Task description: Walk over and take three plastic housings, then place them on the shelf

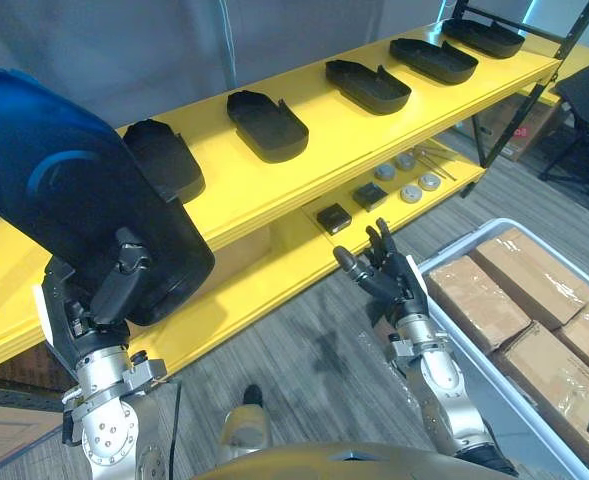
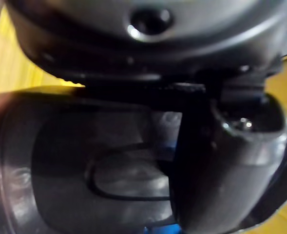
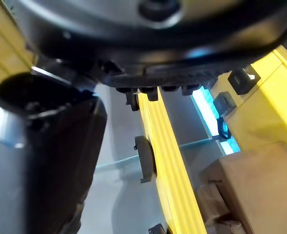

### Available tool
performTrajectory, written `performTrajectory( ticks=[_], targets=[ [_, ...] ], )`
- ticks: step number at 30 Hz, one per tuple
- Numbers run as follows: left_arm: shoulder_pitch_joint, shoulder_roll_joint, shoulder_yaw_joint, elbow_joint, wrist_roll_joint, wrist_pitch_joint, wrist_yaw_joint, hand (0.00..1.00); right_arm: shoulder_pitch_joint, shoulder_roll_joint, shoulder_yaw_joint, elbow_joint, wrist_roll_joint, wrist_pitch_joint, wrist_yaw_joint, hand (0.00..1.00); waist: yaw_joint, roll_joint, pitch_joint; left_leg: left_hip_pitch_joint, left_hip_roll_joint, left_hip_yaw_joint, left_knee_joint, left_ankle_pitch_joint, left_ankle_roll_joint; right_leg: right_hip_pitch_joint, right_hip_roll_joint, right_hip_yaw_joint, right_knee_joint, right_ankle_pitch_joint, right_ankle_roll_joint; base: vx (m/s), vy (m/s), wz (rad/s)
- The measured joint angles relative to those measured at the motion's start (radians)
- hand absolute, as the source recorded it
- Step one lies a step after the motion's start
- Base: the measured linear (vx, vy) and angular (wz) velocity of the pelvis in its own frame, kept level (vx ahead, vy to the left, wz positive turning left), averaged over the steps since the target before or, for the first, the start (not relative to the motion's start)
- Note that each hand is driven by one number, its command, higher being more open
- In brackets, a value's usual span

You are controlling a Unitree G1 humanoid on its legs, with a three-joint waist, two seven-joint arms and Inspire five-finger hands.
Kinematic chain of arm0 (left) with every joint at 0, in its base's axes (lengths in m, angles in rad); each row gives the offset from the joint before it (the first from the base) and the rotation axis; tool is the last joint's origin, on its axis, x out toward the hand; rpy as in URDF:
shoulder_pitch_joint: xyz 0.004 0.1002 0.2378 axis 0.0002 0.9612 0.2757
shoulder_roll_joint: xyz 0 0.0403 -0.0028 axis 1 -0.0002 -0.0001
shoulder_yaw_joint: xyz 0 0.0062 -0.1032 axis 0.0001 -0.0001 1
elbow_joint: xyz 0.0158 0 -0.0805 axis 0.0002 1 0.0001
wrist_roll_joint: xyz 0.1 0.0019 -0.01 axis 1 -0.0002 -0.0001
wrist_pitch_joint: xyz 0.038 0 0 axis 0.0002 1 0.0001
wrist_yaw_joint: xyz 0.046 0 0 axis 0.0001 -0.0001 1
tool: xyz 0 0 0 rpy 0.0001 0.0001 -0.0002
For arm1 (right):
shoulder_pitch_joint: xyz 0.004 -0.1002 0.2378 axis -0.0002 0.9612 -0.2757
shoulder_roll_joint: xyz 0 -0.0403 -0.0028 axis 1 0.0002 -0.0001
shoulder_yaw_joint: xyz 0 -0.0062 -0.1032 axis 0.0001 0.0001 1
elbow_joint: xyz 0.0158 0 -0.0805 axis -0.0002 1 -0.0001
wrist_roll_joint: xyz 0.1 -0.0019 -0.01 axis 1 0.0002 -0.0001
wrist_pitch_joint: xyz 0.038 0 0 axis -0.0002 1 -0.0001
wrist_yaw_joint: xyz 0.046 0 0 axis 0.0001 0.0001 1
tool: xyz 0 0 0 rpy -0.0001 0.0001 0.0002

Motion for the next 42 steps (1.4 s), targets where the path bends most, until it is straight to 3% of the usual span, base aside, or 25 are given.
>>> performTrajectory(
  ticks=[3,5,6,7,8,9,10,11,12,14,16,17,18,19,20,22,25,27,28,31,33,36,38,42],
  targets=[
    [-0.017,0.003,0.001,-0.008,0.000,0.000,-0.044,0.00,-0.030,0.011,0.019,0.009,-0.010,-0.001,-0.014,1.00,0.009,-0.009,0.007,-0.044,-0.007,-0.021,0.139,-0.087,0.002,0.027,-0.036,-0.028,0.057,-0.043,0.021,0.04,0.126,0.29],
    [-0.038,0.024,0.001,-0.030,0.005,0.000,-0.072,0.00,-0.039,0.024,0.012,0.009,-0.045,-0.007,-0.017,1.00,0.017,-0.043,0.016,-0.047,-0.042,-0.006,0.201,-0.143,0.041,0.060,-0.085,-0.058,0.086,-0.062,0.031,0.10,0.156,0.48],
    [-0.062,0.039,0.001,-0.034,0.005,0.000,-0.090,0.00,-0.040,0.013,0.006,0.009,-0.055,-0.009,-0.016,1.00,0.010,-0.040,0.018,-0.049,-0.060,-0.028,0.217,-0.170,0.039,0.042,-0.125,-0.027,0.219,-0.037,-0.023,0.17,0.233,0.83],
    [-0.086,0.055,0.001,-0.035,0.011,0.000,-0.106,0.00,-0.039,0.005,0.001,0.010,-0.083,-0.009,-0.014,1.00,-0.001,-0.039,0.017,-0.034,-0.083,-0.062,0.207,-0.173,0.047,-0.025,-0.163,0.054,0.371,0.036,-0.130,0.18,0.233,0.86],
    [-0.094,0.069,0.001,-0.041,0.012,0.000,-0.111,0.00,-0.040,0.001,0.001,0.010,-0.090,-0.010,-0.010,1.00,-0.005,-0.039,0.016,-0.023,-0.092,-0.074,0.191,-0.175,0.053,-0.060,-0.171,0.105,0.430,0.098,-0.168,0.19,0.260,0.82],
    [-0.120,0.110,0.003,-0.047,0.013,-0.001,-0.112,0.00,-0.042,0.001,-0.008,0.010,-0.109,-0.014,-0.001,1.00,-0.013,-0.036,0.018,0.001,-0.098,-0.100,0.159,-0.176,0.068,-0.126,-0.161,0.222,0.533,0.148,-0.141,0.22,0.166,0.67],
    [-0.148,0.140,0.002,-0.046,0.013,-0.001,-0.103,0.00,-0.051,0.001,-0.013,0.009,-0.120,-0.017,0.008,1.00,-0.023,-0.034,0.020,0.012,-0.097,-0.141,0.137,-0.171,0.077,-0.173,-0.125,0.284,0.593,0.061,-0.124,0.23,0.128,0.88],
    [-0.177,0.159,0.003,-0.042,0.012,-0.001,-0.083,0.00,-0.059,0.000,-0.022,0.007,-0.120,-0.019,0.021,1.00,-0.040,-0.038,0.018,0.026,-0.101,-0.171,0.112,-0.159,0.079,-0.196,-0.075,0.315,0.602,-0.015,-0.130,0.24,0.064,1.04],
    [-0.217,0.164,0.004,-0.031,0.012,-0.001,-0.063,0.00,-0.063,0.000,-0.053,-0.001,-0.120,-0.033,0.028,1.00,-0.052,-0.040,0.018,0.060,-0.114,-0.206,0.071,-0.144,0.081,-0.201,-0.010,0.338,0.531,-0.072,-0.128,0.27,0.056,1.05],
    [-0.260,0.166,0.004,-0.022,0.012,-0.002,-0.030,0.00,-0.073,-0.015,-0.127,-0.043,-0.106,-0.049,0.043,1.00,-0.060,-0.041,0.016,0.104,-0.143,-0.251,0.031,-0.141,0.084,-0.221,0.077,0.407,0.364,-0.107,-0.136,0.33,0.024,0.92],
    [-0.293,0.166,-0.001,-0.021,0.011,-0.008,-0.016,0.00,-0.077,-0.056,-0.202,-0.105,-0.077,-0.085,0.042,1.00,-0.083,-0.049,0.011,0.102,-0.170,-0.324,0.024,-0.140,0.082,-0.262,0.150,0.525,0.224,-0.103,-0.132,0.25,-0.076,1.12],
    [-0.295,0.166,-0.003,-0.021,0.012,-0.011,-0.016,0.00,-0.078,-0.062,-0.225,-0.120,-0.074,-0.091,0.041,1.00,-0.087,-0.051,0.009,0.101,-0.181,-0.343,0.024,-0.139,0.081,-0.266,0.158,0.542,0.186,-0.092,-0.123,0.20,-0.132,1.22],
    [-0.295,0.166,-0.006,-0.021,0.011,-0.018,-0.016,0.00,-0.078,-0.069,-0.260,-0.151,-0.069,-0.111,0.034,1.00,-0.090,-0.068,0.001,0.100,-0.209,-0.366,0.024,-0.143,0.071,-0.269,0.160,0.554,0.111,-0.003,-0.117,0.21,-0.185,1.02],
    [-0.288,0.148,-0.010,-0.020,0.010,-0.021,-0.017,0.00,-0.083,-0.078,-0.289,-0.174,-0.061,-0.130,0.034,1.00,-0.089,-0.064,-0.009,0.100,-0.217,-0.392,0.028,-0.157,0.051,-0.247,0.148,0.531,0.081,0.010,-0.093,0.24,-0.202,0.89],
    [-0.270,0.133,-0.012,-0.029,0.006,-0.021,-0.018,0.00,-0.100,-0.083,-0.299,-0.182,-0.060,-0.132,0.034,1.00,-0.086,-0.041,-0.020,0.088,-0.198,-0.392,0.034,-0.163,0.041,-0.230,0.166,0.512,0.044,0.022,-0.103,0.16,-0.132,0.52],
    [-0.259,0.124,-0.012,-0.042,0.007,-0.022,-0.027,0.00,-0.119,-0.083,-0.307,-0.211,-0.033,-0.132,0.036,1.00,-0.079,-0.019,-0.026,0.090,-0.170,-0.393,0.025,-0.166,0.031,-0.192,0.193,0.478,-0.010,0.033,-0.112,0.13,-0.119,0.36],
    [-0.225,0.105,-0.014,-0.078,0.006,-0.022,-0.049,0.00,-0.128,-0.081,-0.308,-0.278,0.001,-0.134,0.050,1.00,-0.078,-0.014,-0.029,0.106,-0.146,-0.393,-0.028,-0.151,0.011,-0.157,0.214,0.445,-0.055,0.038,-0.121,0.11,-0.129,0.36],
    [-0.220,0.100,-0.030,-0.081,0.007,-0.024,-0.064,0.00,-0.127,-0.077,-0.321,-0.316,0.000,-0.141,0.046,1.00,-0.087,-0.014,-0.030,0.100,-0.143,-0.349,-0.050,-0.125,0.005,-0.133,0.207,0.406,-0.075,0.038,-0.121,0.06,-0.042,0.62],
    [-0.223,0.097,-0.049,-0.081,0.007,-0.024,-0.080,0.00,-0.124,-0.077,-0.335,-0.333,-0.001,-0.146,0.032,1.00,-0.097,-0.017,-0.032,0.084,-0.144,-0.267,-0.062,-0.092,0.014,-0.118,0.193,0.358,-0.085,0.038,-0.121,0.01,-0.019,1.17],
    [-0.240,0.095,-0.113,-0.081,0.004,-0.031,-0.128,0.00,-0.105,-0.054,-0.390,-0.359,-0.006,-0.147,-0.034,1.00,-0.116,-0.014,-0.034,0.050,-0.127,-0.012,-0.108,-0.032,0.080,-0.100,0.171,0.241,-0.081,0.033,-0.129,-0.02,0.004,1.21],
    [-0.238,0.093,-0.131,-0.080,0.003,-0.047,-0.140,0.00,-0.085,-0.026,-0.398,-0.359,-0.043,-0.147,-0.074,1.00,-0.111,-0.014,-0.033,0.050,-0.111,0.059,-0.123,-0.028,0.096,-0.091,0.163,0.217,-0.077,0.031,-0.129,-0.04,0.062,0.74],
    [-0.238,0.091,-0.134,-0.080,0.002,-0.047,-0.131,0.00,-0.045,0.021,-0.395,-0.362,-0.043,-0.147,-0.079,1.00,-0.118,-0.012,-0.032,0.089,-0.158,0.031,-0.179,0.022,0.099,-0.082,0.130,0.227,-0.040,0.003,-0.129,-0.02,0.086,0.42],
    [-0.235,0.088,-0.131,-0.080,0.004,-0.047,-0.117,0.00,-0.027,0.051,-0.377,-0.365,-0.043,-0.147,-0.093,1.00,-0.119,-0.010,-0.032,0.109,-0.182,0.032,-0.204,0.023,0.098,-0.072,0.112,0.239,-0.040,-0.011,-0.114,-0.04,0.098,0.10],
    [-0.228,0.087,-0.128,-0.075,0.006,-0.047,-0.102,0.00,-0.012,0.078,-0.314,-0.362,-0.041,-0.147,-0.094,1.00,-0.122,0.000,-0.028,0.092,-0.176,0.052,-0.170,0.005,0.098,-0.094,0.111,0.284,-0.035,-0.008,-0.108,-0.07,0.067,-0.23]
  ],
)
